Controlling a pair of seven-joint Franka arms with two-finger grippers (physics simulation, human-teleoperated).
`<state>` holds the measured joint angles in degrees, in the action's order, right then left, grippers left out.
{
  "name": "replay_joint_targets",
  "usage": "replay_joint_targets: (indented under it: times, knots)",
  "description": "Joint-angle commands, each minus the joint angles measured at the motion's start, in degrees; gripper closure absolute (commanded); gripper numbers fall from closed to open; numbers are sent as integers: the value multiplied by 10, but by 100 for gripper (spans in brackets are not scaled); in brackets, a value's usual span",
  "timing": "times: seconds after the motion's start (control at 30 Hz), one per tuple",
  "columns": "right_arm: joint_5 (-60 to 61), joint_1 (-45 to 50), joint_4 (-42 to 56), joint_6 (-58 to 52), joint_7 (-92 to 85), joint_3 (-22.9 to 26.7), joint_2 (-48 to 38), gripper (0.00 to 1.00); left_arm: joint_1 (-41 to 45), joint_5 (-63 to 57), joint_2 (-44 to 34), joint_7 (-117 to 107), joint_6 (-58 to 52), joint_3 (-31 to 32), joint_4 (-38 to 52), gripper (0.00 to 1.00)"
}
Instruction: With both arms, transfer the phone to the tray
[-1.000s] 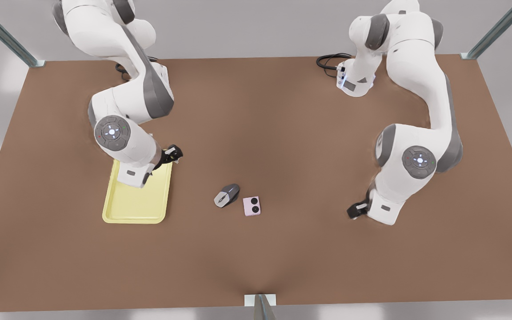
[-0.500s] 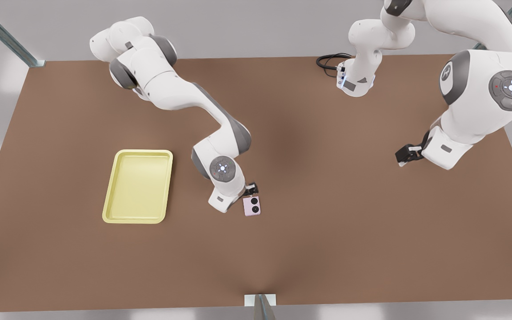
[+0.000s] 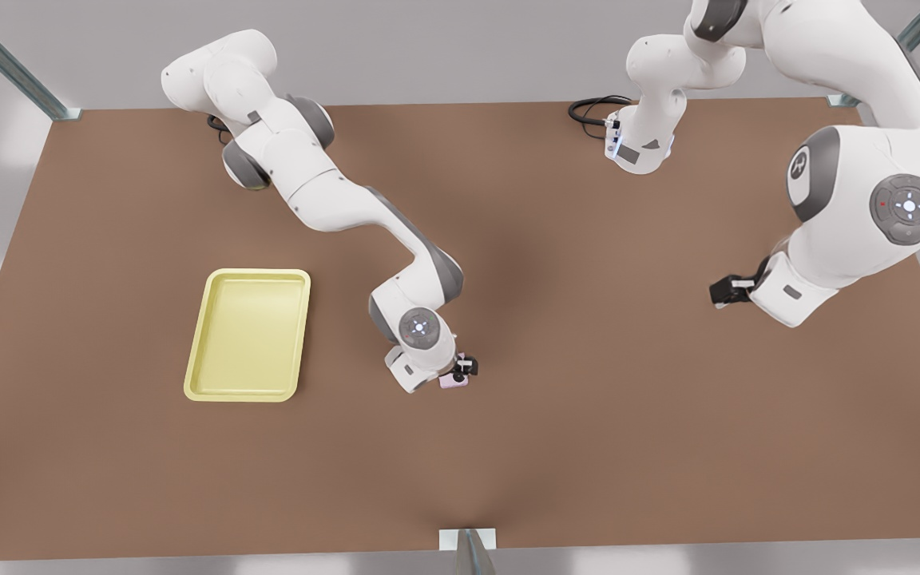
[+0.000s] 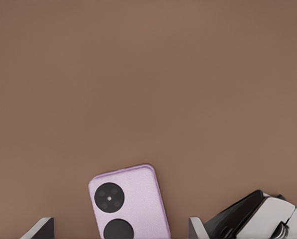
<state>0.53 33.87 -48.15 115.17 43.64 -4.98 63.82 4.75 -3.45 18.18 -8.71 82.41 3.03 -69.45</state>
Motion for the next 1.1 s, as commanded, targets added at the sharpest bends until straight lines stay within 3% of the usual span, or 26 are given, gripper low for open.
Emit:
replay_joint_targets:
  times: [0.0, 0.73, 1.07]
  knots:
    - [-9, 1, 0, 8, 122, 0, 2, 0, 3, 1, -6, 26, -43, -1, 0, 0]
    - [-61, 14, -42, 44, -93, -21, 1, 0, 16, 3, -20, 3, -64, 7, -1, 0]
    - [-62, 16, -46, 68, -110, -20, 16, 0, 16, 4, -17, 3, -61, 7, 0, 0]
